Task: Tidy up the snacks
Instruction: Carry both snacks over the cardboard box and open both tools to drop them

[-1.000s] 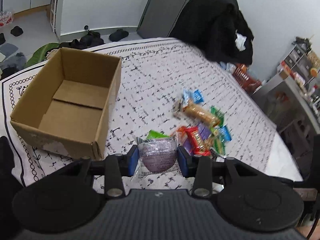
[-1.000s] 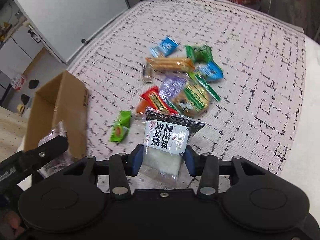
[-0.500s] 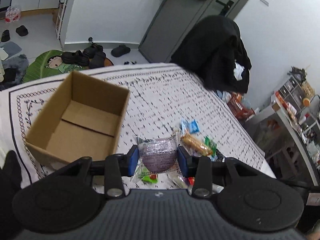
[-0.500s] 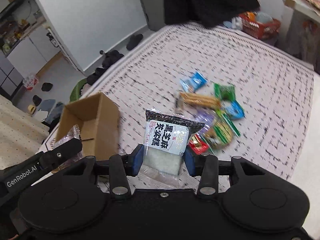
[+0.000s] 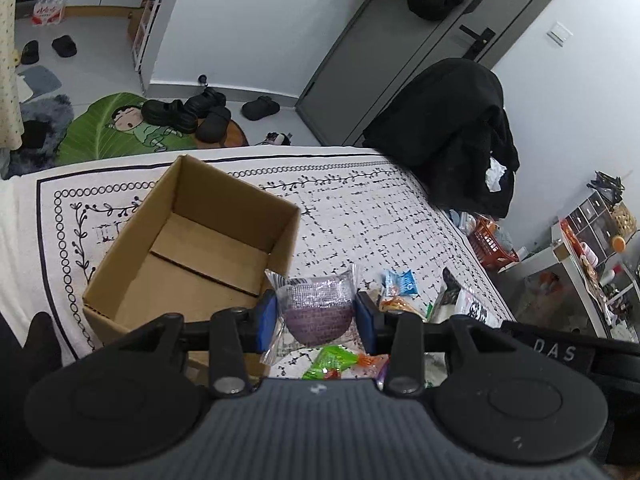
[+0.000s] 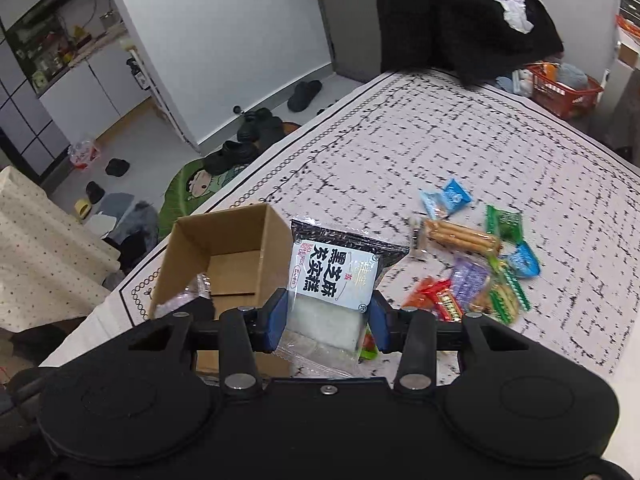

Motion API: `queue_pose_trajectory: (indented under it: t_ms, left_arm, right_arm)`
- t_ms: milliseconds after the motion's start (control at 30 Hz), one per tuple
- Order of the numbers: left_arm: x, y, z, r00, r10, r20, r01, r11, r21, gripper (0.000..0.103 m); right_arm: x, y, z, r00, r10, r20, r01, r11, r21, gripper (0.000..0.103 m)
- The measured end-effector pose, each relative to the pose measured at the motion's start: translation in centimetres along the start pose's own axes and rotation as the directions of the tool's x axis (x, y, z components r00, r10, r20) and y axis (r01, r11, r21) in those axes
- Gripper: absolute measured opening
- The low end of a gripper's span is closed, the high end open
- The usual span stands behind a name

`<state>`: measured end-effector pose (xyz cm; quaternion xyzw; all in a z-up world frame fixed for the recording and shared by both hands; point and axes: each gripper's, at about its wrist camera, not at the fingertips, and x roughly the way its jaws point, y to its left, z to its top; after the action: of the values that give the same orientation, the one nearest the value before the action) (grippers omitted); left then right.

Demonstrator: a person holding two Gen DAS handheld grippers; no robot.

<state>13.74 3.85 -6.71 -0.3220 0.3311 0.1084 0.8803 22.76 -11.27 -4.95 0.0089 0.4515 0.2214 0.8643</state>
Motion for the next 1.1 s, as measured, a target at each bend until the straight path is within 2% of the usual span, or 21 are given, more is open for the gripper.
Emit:
queue_pose_trajectory:
  t_ms: [533, 733, 967, 1033, 1100]
  left_arm:
    - [2.2, 5.8, 2.2, 0.998, 0.030, -0.061, -0.037, 0.991, -0.127, 0.041]
    - [2.3, 7.6, 3.1, 0.997, 0.032, -0.072, -0.044, 0.985, -0.167, 0.042]
    - [1.9, 9.4, 4.4, 0.997, 0.020, -0.073, -0.036, 0.973, -0.226, 0.048]
    - [1.2, 10.0, 5.0, 0.998, 0.020, -0.057, -0.033, 0.970, -0.243, 0.052]
    - [0.5, 10.4, 5.7, 0.999, 0.035, -0.037, -0.043, 0.967, -0.252, 0.061]
  right_arm:
    - [4.0, 6.4, 1.0, 0.998, 0.012, -0.069, -0.017, 0.997, -0.077, 0.042]
    - [4.9, 7.7, 1.1, 0.997, 0.009, -0.081, -0.015, 0.997, -0.079, 0.042]
    - [5.9, 9.3, 1.7, 0.995, 0.026, -0.096, -0.033, 0.997, -0.072, 0.042]
    - [6.2, 9.8, 1.8, 0.994, 0.043, -0.105, -0.050, 0.997, -0.063, 0.042]
    - [6.6, 10.0, 1.9, 0.991, 0.063, -0.115, -0.067, 0.997, -0.033, 0.044]
